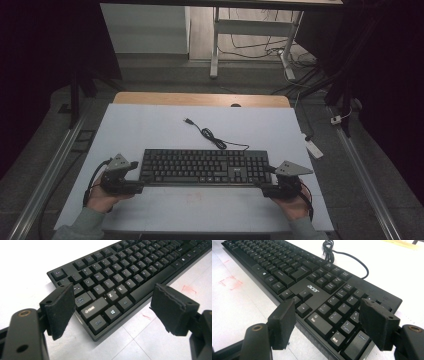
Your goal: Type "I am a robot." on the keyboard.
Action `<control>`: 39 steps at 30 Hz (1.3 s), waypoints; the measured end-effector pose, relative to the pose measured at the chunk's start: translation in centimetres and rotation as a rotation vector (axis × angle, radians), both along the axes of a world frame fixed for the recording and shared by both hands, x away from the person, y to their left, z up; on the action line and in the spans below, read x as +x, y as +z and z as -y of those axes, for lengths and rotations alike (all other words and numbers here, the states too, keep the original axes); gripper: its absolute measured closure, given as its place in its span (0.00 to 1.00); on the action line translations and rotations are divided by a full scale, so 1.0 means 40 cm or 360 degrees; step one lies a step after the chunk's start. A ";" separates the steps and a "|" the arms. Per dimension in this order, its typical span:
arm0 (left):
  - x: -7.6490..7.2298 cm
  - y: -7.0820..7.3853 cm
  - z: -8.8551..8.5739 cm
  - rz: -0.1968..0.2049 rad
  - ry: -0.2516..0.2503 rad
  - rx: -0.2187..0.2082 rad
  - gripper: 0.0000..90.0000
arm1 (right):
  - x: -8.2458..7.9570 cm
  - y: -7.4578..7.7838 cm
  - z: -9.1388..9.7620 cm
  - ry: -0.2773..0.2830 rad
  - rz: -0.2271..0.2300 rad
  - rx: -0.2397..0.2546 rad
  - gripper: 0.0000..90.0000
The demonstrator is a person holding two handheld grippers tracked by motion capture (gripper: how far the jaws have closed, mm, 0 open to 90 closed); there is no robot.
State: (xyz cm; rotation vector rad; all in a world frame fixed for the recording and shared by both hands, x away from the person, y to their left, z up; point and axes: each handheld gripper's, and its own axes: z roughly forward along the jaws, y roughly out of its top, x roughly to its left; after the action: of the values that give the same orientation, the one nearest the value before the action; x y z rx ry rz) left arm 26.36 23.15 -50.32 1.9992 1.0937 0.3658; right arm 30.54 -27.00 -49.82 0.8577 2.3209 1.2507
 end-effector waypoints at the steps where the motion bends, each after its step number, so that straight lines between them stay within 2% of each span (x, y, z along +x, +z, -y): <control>1: 0.001 0.000 0.000 -0.0001 -0.0001 0.0001 0.23 | 0.001 0.000 -0.002 0.0007 0.0000 0.0010 0.33; 13: 0.008 0.006 0.002 0.0003 0.0004 -0.0005 0.24 | 0.008 0.009 -0.025 0.0022 0.0008 0.0066 0.34; 26: 0.009 0.015 0.004 0.0004 0.0005 -0.0010 0.26 | 0.020 0.018 -0.072 0.0055 0.0014 0.0051 0.35; 30: 0.007 0.016 0.005 -0.0001 0.0014 -0.0012 0.28 | 0.021 0.021 -0.087 0.0067 0.0012 0.0069 0.36; 39: 0.005 0.028 0.005 0.0019 0.0010 -0.0023 0.32 | 0.028 0.033 -0.134 0.0114 0.0021 0.0079 0.45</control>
State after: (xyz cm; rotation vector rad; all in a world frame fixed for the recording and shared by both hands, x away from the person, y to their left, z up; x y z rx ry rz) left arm 26.58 22.94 -49.21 1.9786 1.0929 0.3713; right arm 31.65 -21.65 -48.49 0.7858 2.3382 1.3445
